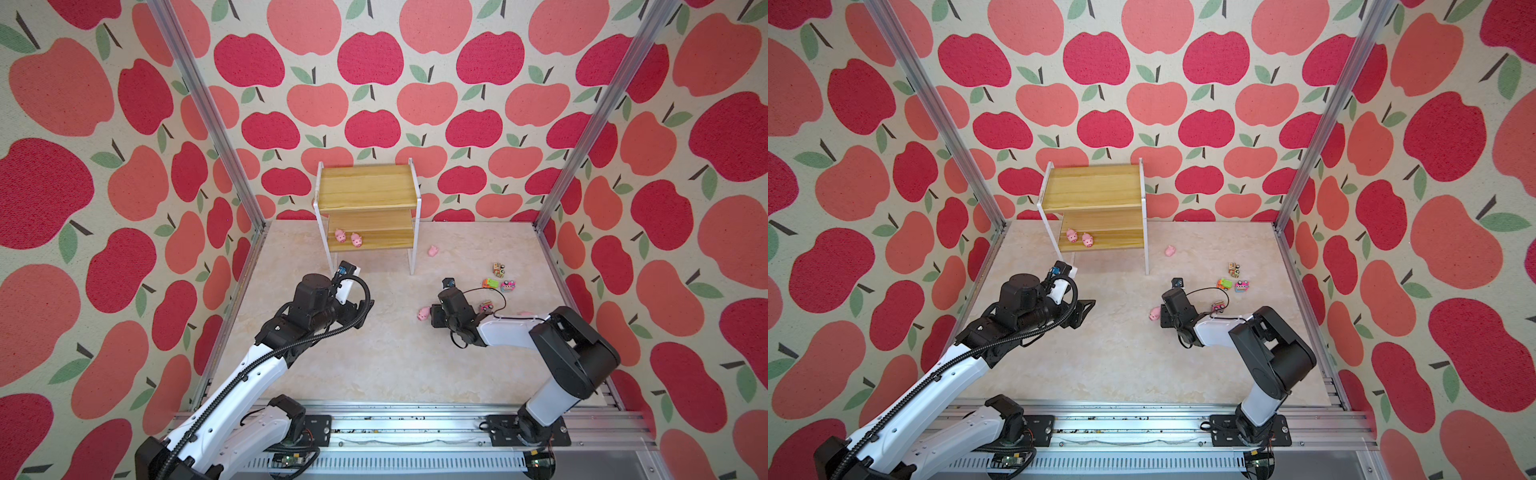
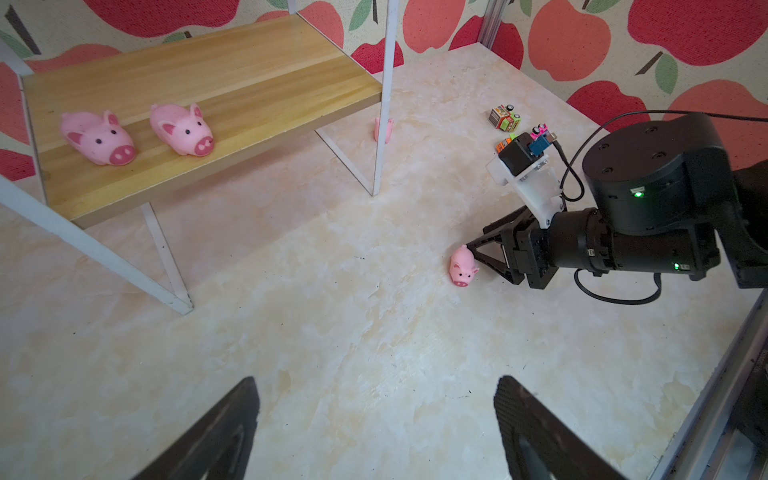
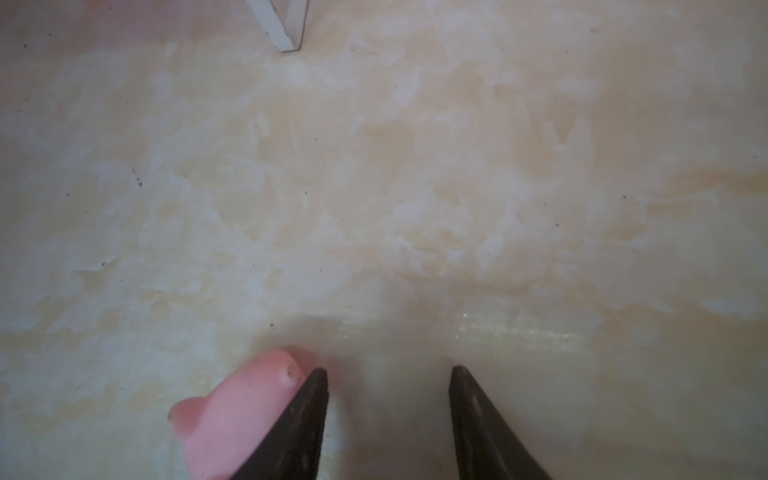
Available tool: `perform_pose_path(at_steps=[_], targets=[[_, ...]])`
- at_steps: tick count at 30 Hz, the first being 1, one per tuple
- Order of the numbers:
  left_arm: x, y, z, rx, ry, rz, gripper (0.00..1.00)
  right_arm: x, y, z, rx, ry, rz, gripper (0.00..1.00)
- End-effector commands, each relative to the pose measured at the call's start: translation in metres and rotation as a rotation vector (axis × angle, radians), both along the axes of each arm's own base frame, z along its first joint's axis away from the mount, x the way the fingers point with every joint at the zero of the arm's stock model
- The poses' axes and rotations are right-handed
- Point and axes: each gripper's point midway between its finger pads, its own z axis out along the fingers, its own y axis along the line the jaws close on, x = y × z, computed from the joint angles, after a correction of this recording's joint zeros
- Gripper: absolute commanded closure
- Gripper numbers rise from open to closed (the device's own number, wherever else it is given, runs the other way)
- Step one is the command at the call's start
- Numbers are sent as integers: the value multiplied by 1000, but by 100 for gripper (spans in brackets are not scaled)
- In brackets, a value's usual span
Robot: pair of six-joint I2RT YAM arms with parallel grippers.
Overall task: Place and organize the plastic toys onto the shelf
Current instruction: 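Lower the right gripper onto the pink pig and close on it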
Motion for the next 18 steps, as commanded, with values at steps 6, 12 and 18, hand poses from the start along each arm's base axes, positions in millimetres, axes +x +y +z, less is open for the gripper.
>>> perform_pose_path(at_steps=[6,12,18], targets=[[0,-5,0,-10,-11,-24,9,14,19,-17,-47,36,107,41],[3,-6,-3,-13,-2,-14,9,31,1,27,-80,-88,110,31],[9,-2,-2,-3,-26,39,8,13,4,67,-26,-203,143,27]])
